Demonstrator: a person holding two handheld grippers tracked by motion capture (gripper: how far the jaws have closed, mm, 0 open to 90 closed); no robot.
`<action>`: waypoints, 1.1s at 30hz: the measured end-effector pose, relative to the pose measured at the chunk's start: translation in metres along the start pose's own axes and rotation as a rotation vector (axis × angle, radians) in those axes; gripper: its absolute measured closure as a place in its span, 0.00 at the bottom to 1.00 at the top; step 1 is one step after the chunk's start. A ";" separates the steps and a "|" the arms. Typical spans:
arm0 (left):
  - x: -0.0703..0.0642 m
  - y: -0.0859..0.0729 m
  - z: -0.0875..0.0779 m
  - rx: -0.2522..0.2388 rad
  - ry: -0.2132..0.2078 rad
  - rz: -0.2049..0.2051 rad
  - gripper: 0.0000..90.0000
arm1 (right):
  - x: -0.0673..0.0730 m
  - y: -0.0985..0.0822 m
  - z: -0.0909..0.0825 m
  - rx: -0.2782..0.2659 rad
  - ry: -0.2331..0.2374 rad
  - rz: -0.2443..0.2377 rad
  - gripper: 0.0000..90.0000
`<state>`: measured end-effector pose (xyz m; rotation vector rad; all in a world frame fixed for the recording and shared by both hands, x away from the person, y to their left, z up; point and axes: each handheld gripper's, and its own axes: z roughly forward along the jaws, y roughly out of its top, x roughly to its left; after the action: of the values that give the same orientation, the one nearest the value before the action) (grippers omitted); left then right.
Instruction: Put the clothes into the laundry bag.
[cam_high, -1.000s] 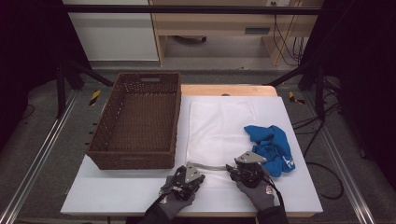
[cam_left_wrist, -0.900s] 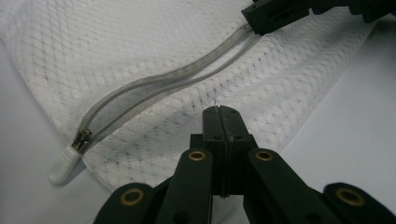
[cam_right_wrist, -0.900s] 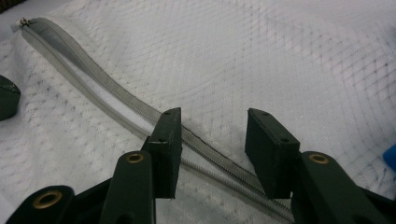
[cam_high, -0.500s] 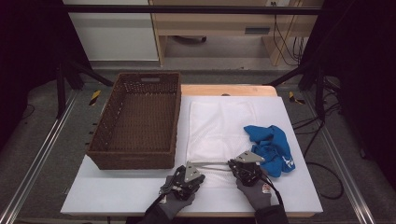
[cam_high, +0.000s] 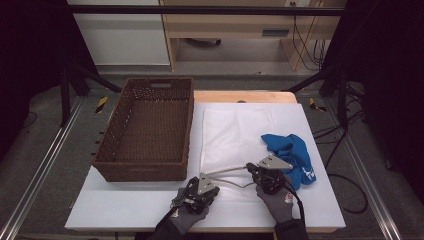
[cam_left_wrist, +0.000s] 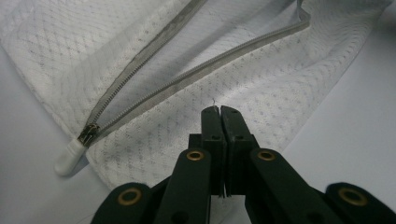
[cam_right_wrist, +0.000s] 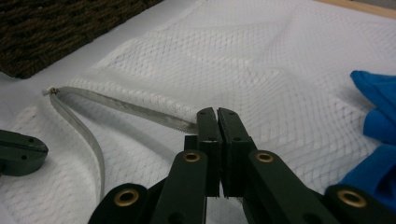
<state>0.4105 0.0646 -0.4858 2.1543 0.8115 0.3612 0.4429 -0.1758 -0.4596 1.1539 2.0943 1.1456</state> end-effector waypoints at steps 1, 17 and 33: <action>0.000 0.000 0.000 0.001 0.002 0.001 0.98 | 0.000 0.001 0.000 -0.005 0.005 0.005 0.99; 0.009 0.037 -0.021 -0.144 0.030 0.011 0.74 | -0.008 0.012 -0.014 -0.066 0.036 0.031 0.99; 0.019 0.068 0.023 -0.062 0.085 0.075 0.41 | -0.013 0.018 -0.022 -0.089 0.051 0.044 0.99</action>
<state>0.4653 0.0311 -0.4490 2.1273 0.7583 0.5128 0.4416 -0.1909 -0.4328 1.1458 2.0430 1.2882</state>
